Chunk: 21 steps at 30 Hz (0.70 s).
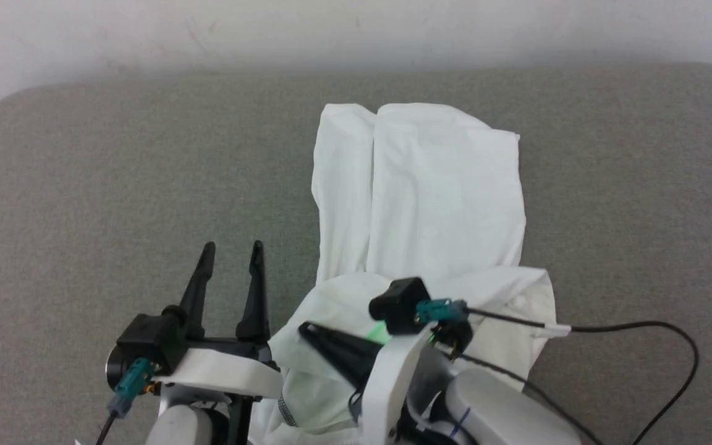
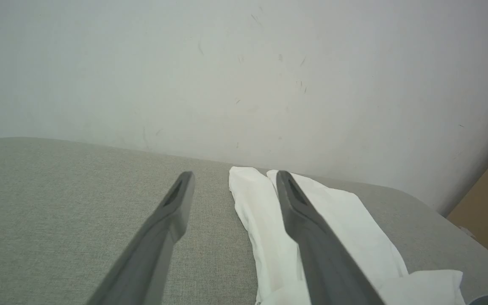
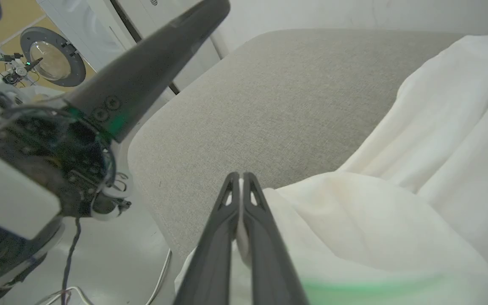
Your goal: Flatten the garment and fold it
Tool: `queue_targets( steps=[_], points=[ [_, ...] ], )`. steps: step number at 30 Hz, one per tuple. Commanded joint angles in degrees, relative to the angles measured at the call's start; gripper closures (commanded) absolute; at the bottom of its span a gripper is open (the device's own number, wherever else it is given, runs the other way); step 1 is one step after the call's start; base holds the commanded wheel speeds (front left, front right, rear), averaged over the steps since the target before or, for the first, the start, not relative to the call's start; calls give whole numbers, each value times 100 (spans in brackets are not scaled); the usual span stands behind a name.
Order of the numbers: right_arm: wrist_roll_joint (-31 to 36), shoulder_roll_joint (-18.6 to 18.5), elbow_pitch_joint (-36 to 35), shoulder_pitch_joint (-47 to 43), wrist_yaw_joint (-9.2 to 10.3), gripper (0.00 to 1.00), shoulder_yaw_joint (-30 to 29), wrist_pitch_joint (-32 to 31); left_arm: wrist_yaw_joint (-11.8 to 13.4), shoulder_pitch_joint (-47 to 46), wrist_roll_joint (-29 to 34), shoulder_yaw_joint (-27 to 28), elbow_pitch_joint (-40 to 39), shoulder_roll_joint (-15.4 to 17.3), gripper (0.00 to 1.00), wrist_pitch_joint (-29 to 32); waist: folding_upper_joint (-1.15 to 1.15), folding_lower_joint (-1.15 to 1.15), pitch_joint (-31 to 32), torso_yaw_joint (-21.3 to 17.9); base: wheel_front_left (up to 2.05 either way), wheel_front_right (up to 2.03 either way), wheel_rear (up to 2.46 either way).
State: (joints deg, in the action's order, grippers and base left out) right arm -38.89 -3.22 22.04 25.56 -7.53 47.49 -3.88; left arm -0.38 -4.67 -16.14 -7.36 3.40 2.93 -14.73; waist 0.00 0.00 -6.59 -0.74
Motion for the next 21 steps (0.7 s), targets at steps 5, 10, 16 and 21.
queue_targets(
  steps=[5, 10, 16, 21],
  points=[
    [-551, 33, 144, 52, 4, 100, 618, 255, 65, -111, -62, -52, 23, -5, 0, -27, 0, 0, -273, 147, 0, 0, 0],
    [-670, 33, 814, 253, 4, 60, 808, 566, 88, -184, -60, -36, 52, -5, 0, -27, 0, 0, -371, 174, 0, 0, 0],
    [-703, 34, 1149, 470, 4, 0, 938, 1201, 78, -159, -52, 80, 170, -5, 0, -27, 0, 0, -228, 141, 0, 0, 0],
    [-325, 7, 1014, 451, 4, 0, 615, 1817, 134, 20, -44, 193, 230, -5, 0, -27, 0, 0, 47, 63, 0, 0, 0]
  ],
)
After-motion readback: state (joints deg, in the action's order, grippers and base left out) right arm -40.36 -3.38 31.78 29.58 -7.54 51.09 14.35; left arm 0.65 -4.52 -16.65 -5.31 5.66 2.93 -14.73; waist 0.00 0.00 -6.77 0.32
